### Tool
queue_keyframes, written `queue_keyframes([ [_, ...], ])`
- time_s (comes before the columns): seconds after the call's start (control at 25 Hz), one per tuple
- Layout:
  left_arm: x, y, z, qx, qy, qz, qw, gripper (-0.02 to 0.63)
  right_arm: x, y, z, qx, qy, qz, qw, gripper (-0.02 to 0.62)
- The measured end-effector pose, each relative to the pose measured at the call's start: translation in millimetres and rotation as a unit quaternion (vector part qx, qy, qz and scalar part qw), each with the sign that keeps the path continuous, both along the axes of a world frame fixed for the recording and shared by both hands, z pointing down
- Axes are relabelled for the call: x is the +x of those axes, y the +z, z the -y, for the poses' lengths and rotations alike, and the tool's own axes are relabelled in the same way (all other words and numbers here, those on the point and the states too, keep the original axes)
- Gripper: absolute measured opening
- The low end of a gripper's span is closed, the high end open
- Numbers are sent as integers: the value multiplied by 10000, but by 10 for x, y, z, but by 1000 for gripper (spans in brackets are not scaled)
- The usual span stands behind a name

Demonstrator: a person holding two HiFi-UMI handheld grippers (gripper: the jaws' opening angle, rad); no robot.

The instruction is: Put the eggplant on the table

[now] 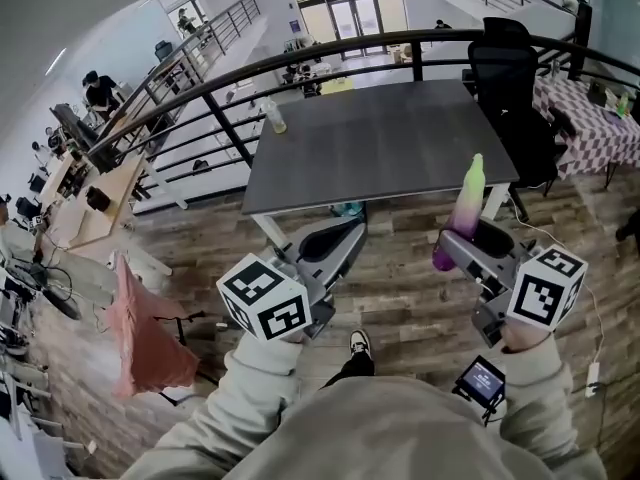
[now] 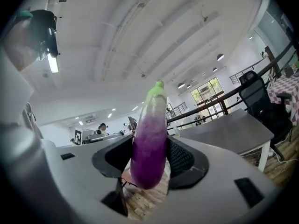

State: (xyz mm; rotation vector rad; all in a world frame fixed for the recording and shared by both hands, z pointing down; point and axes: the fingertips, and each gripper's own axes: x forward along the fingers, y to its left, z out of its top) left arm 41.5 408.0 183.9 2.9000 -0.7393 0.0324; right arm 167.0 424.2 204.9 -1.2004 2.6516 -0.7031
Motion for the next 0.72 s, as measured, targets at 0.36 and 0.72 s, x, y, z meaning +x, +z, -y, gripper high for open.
queue_keyframes([
  [0.36,-38,87,513,-63,55,-202,9998,2,-53,44,466,-55,29,-202,9998,236],
  [0.72,-70,112,1258,-135,184,-307,9993,2,-112,112,1145,-264,101,-268,9992,235],
])
